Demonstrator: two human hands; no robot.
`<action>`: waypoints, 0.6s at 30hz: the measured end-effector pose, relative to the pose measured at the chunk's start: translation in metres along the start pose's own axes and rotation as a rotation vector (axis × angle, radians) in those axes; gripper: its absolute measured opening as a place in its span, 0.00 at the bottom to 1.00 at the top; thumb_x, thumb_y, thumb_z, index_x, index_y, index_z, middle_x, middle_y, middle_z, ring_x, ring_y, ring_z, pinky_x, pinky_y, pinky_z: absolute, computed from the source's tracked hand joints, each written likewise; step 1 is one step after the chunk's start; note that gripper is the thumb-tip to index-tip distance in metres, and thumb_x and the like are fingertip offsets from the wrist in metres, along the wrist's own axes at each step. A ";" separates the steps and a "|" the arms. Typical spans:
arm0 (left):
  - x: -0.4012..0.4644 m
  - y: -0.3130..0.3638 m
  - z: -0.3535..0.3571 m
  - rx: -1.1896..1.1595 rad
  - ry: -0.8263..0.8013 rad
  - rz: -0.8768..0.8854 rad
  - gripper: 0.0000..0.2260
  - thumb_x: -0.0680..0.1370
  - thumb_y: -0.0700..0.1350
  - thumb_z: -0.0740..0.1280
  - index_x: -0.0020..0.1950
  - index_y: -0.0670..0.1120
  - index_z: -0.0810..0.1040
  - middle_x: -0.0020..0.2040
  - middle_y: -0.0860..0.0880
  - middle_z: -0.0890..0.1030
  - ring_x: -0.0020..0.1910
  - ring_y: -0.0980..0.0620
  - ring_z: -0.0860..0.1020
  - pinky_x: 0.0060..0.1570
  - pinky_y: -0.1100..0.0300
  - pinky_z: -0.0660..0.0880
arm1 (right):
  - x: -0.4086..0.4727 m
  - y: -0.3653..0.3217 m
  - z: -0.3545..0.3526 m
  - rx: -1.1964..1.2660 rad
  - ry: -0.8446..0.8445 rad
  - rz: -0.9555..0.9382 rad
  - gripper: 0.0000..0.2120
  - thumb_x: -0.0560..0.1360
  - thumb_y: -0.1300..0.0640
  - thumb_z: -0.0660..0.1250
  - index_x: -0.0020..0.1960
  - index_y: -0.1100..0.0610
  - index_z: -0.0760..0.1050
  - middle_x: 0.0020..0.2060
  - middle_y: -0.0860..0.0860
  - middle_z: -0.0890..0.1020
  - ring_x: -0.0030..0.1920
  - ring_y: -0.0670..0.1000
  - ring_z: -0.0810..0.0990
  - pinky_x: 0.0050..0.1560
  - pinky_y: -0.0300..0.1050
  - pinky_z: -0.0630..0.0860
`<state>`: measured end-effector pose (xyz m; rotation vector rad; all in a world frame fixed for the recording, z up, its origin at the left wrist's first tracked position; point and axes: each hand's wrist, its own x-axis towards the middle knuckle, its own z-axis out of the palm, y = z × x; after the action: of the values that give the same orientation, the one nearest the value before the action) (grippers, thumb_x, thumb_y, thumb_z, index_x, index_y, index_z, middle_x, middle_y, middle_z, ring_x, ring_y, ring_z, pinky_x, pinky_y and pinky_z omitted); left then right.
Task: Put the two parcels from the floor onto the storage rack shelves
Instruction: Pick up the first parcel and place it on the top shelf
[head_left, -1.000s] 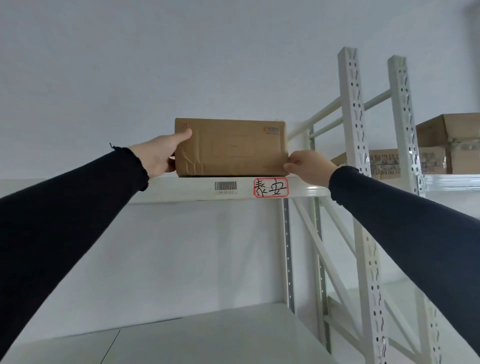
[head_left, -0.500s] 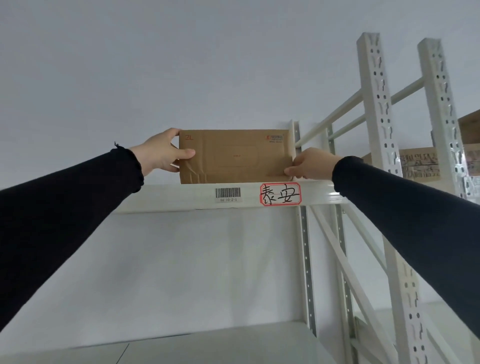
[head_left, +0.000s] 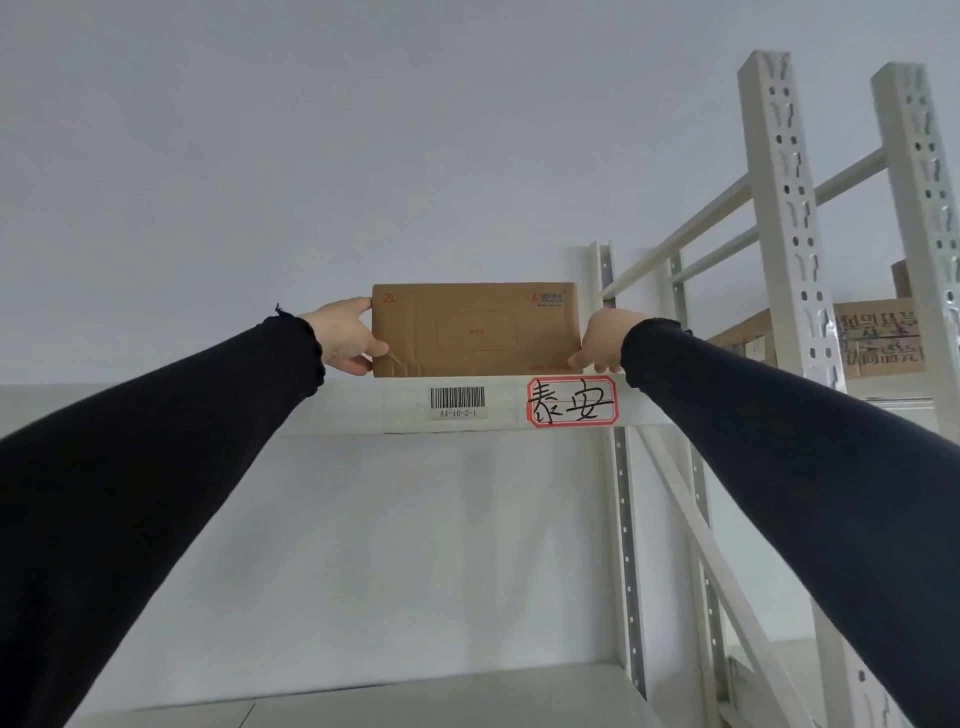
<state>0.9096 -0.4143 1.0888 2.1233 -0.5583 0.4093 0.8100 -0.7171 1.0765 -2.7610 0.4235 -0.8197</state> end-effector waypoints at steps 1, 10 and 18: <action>-0.001 -0.001 0.000 0.014 0.003 -0.008 0.36 0.81 0.35 0.69 0.84 0.51 0.57 0.63 0.42 0.81 0.52 0.42 0.84 0.49 0.56 0.81 | -0.001 0.001 0.000 -0.013 0.016 -0.001 0.14 0.77 0.53 0.69 0.56 0.62 0.76 0.50 0.58 0.83 0.43 0.56 0.81 0.29 0.45 0.73; -0.056 0.001 -0.028 0.398 0.231 0.185 0.25 0.80 0.48 0.69 0.76 0.46 0.70 0.72 0.43 0.75 0.68 0.42 0.75 0.66 0.50 0.72 | -0.055 -0.001 -0.008 -0.043 0.361 -0.189 0.14 0.78 0.52 0.59 0.57 0.54 0.79 0.52 0.53 0.82 0.52 0.56 0.80 0.47 0.48 0.76; -0.178 -0.048 -0.056 0.602 0.252 0.463 0.19 0.81 0.44 0.65 0.71 0.45 0.75 0.69 0.43 0.77 0.69 0.42 0.72 0.63 0.50 0.70 | -0.176 -0.044 0.029 -0.022 0.485 -0.329 0.15 0.77 0.54 0.61 0.61 0.53 0.77 0.58 0.54 0.79 0.60 0.58 0.73 0.53 0.52 0.72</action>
<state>0.7795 -0.3013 1.0024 2.4349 -0.8568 1.2141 0.6944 -0.6129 0.9787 -2.6673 0.0503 -1.5829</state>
